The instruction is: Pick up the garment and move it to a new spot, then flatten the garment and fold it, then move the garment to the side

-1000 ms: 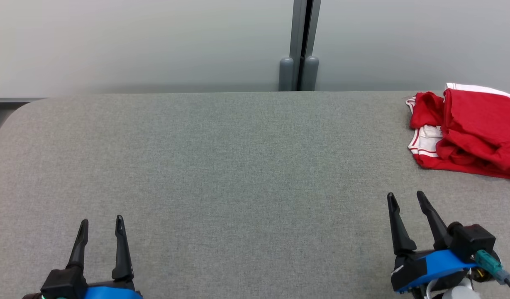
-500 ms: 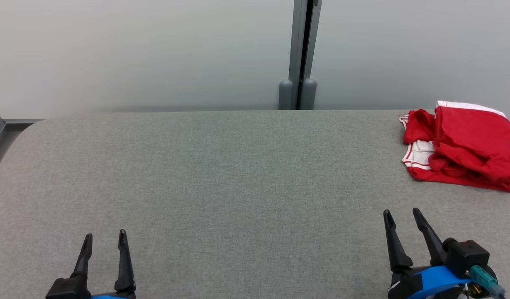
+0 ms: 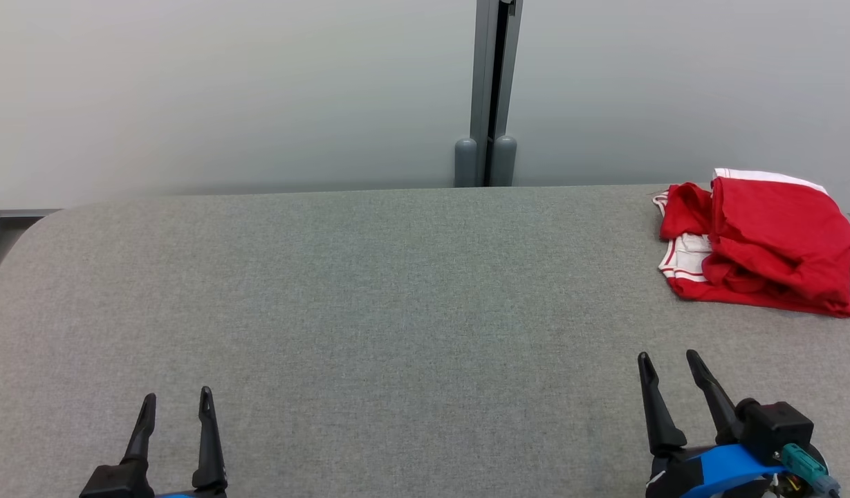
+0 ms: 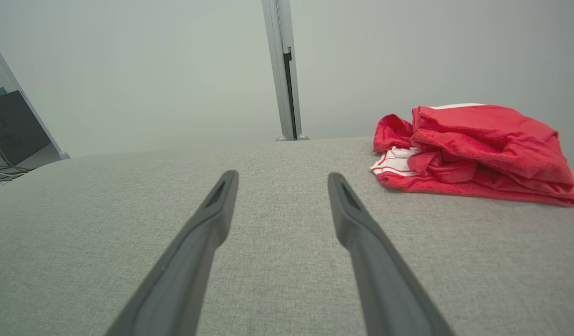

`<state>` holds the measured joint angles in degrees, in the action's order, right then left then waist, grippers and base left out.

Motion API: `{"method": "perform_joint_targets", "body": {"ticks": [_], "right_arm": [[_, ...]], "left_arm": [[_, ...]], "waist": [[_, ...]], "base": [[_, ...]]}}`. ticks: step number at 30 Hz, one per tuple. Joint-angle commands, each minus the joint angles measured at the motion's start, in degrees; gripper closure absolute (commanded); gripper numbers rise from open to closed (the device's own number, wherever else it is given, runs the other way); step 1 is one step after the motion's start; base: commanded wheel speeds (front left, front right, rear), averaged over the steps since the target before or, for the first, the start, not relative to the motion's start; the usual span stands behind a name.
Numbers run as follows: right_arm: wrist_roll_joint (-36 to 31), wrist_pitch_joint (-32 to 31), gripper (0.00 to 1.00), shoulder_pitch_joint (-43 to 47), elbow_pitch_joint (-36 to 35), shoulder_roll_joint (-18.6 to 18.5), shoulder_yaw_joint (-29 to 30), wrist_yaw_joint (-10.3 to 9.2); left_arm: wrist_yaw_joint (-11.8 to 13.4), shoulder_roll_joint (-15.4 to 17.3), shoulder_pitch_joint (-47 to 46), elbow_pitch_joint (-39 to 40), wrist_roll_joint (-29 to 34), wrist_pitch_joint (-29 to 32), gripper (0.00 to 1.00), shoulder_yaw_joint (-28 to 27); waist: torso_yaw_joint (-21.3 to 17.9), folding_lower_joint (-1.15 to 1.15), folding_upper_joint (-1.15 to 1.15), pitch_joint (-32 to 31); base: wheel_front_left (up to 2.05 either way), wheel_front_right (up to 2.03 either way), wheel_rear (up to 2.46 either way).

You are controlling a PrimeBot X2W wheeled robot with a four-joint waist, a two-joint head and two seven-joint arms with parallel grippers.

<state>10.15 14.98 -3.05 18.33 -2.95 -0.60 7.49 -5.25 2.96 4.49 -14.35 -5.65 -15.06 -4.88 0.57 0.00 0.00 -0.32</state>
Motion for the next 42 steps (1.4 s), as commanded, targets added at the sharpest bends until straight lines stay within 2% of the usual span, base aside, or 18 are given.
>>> {"method": "perform_joint_targets", "body": {"ticks": [1,18,19,24,42], "right_arm": [[0.1,0.2,0.0,0.6,0.2,0.1,0.1,0.01],[0.0,0.2,0.0,0.7,0.8,0.1,0.2,0.01],[0.0,0.0,1.0,0.0,1.1,0.0,0.2,0.0],[1.0,-0.7,1.0,0.2,3.1,0.2,0.3,0.0],[20.1,-5.5,1.0,-0.7,1.2,0.1,1.9,0.0]], "left_arm": [[0.0,-0.1,-0.3,-0.2,0.4,-0.1,0.0,-0.1],[0.8,0.2,-0.7,-0.7,2.2,-0.1,0.0,-0.4],[0.7,0.1,0.0,-0.8,1.7,0.0,1.0,0.0],[0.6,-0.2,0.2,-3.3,0.6,0.8,1.0,-0.3],[-0.1,-0.1,-2.5,-2.3,-20.0,5.7,1.0,-0.5]], "waist": [[0.0,0.0,0.0,0.0],[-0.1,0.0,0.0,0.0],[-0.1,0.0,0.0,0.0],[-0.1,0.0,0.0,0.0],[-0.1,0.0,0.0,0.1]], "base": [[0.0,0.0,0.0],[0.0,0.0,0.0],[0.0,0.0,0.0],[0.0,0.0,0.0],[0.0,0.0,0.0]]}}
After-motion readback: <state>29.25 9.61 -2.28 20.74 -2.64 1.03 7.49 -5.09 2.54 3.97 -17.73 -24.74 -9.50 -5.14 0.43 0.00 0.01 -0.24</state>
